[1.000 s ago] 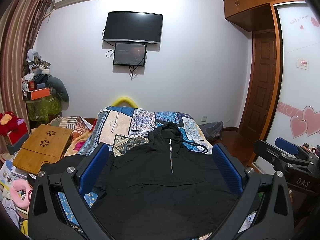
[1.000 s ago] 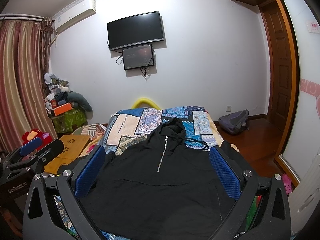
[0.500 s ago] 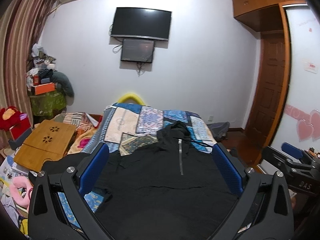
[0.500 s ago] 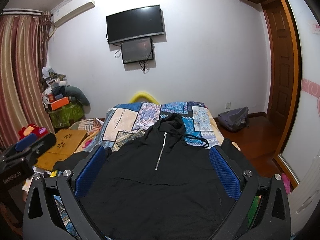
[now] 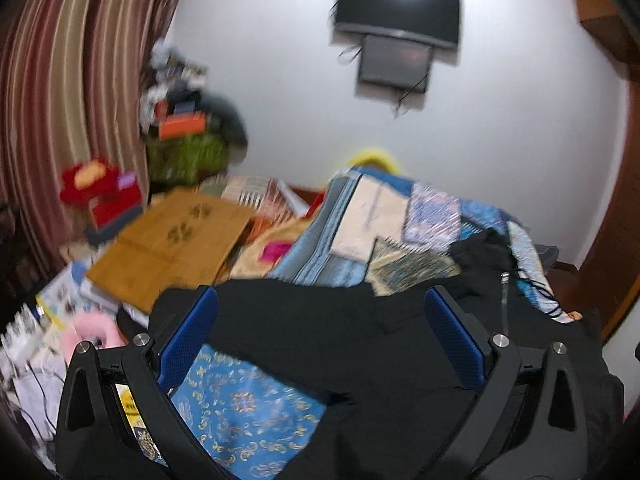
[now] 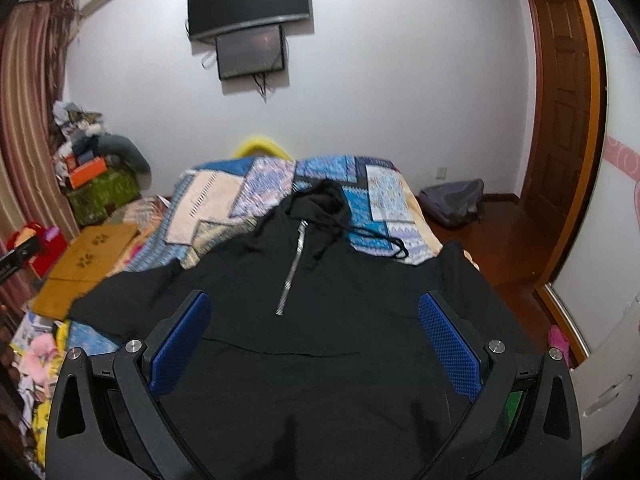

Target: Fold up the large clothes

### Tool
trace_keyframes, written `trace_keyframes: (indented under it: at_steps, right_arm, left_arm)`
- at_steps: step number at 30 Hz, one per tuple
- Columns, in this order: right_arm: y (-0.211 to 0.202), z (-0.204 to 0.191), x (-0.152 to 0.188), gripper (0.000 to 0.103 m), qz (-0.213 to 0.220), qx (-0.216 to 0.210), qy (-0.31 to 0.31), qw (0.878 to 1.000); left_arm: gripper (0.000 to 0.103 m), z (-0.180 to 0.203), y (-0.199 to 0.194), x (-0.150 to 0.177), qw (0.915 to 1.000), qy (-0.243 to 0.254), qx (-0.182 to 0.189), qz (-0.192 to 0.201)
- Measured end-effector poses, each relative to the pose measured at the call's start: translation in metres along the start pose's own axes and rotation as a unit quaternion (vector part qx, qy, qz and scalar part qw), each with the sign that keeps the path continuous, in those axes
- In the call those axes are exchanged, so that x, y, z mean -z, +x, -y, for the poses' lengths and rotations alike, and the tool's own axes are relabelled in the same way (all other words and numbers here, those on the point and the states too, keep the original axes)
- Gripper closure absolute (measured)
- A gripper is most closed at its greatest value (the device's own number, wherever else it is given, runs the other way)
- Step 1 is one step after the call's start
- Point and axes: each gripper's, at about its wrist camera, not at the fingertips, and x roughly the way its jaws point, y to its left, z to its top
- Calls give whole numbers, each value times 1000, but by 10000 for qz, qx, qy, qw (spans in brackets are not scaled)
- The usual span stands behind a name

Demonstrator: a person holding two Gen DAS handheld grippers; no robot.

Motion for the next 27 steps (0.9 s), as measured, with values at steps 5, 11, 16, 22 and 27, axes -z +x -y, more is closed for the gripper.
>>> trace_keyframes:
  at_steps: [5, 11, 16, 22, 27]
  right_arm:
    - [20, 4, 2, 0, -345, 210, -54, 9992]
    - [40, 8, 6, 0, -601, 229, 68, 9979]
    - [61, 6, 6, 0, -823, 121, 5, 9965]
    - [80, -4, 6, 0, -1001, -101, -79, 9949]
    - [84, -12, 8, 0, -1072, -157, -242, 9938]
  left_arm:
    - [0, -44, 65, 15, 9953, -389, -429, -775]
    - [0, -102, 132, 50, 9735, -1388, -110, -1814]
    - [5, -128, 160, 66, 9580, -1895, 324, -2128]
    - [15, -146, 186, 74, 9465, -2295, 634, -2177]
    - [47, -132, 190, 58, 9701, -1553, 68, -1865]
